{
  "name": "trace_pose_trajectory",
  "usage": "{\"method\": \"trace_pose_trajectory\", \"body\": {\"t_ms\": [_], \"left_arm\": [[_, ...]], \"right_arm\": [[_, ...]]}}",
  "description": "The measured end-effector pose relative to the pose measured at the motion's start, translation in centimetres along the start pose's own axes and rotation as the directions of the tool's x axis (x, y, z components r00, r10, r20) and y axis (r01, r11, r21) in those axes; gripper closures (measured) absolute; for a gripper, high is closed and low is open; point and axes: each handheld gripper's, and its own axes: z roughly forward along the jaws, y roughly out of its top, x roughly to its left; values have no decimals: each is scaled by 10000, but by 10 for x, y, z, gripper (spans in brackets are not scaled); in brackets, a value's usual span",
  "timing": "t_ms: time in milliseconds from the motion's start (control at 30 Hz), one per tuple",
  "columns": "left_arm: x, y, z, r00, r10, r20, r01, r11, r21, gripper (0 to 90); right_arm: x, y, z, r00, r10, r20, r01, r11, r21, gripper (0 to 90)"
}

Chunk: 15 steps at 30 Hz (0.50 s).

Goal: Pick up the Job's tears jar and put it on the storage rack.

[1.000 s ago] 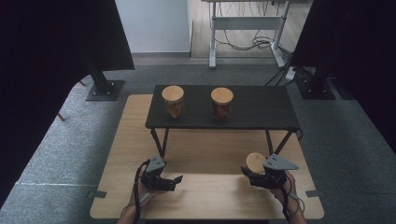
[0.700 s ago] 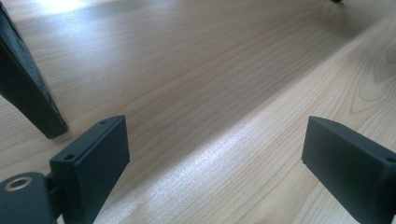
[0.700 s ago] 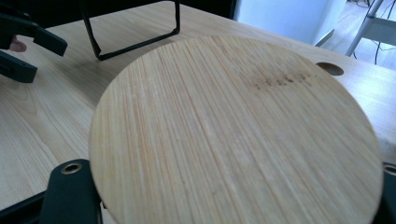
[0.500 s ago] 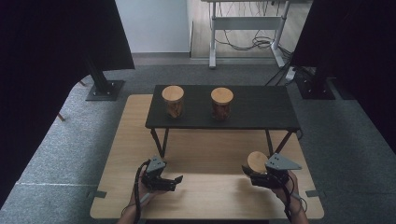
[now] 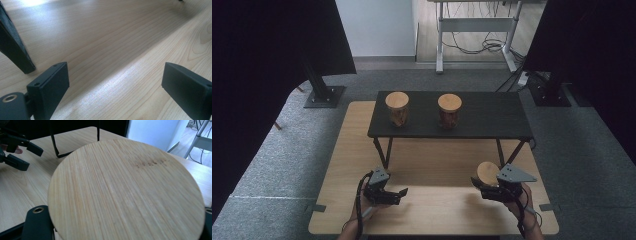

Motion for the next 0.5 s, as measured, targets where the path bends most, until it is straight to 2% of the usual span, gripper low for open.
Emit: {"method": "trace_pose_trajectory", "body": {"t_ms": [500], "left_arm": [[-1, 0, 1, 10000, -27, 12, 27, 10000, 32, 72]], "right_arm": [[-1, 10, -9, 10000, 15, -54, -16, 9997, -243, 247]]}}
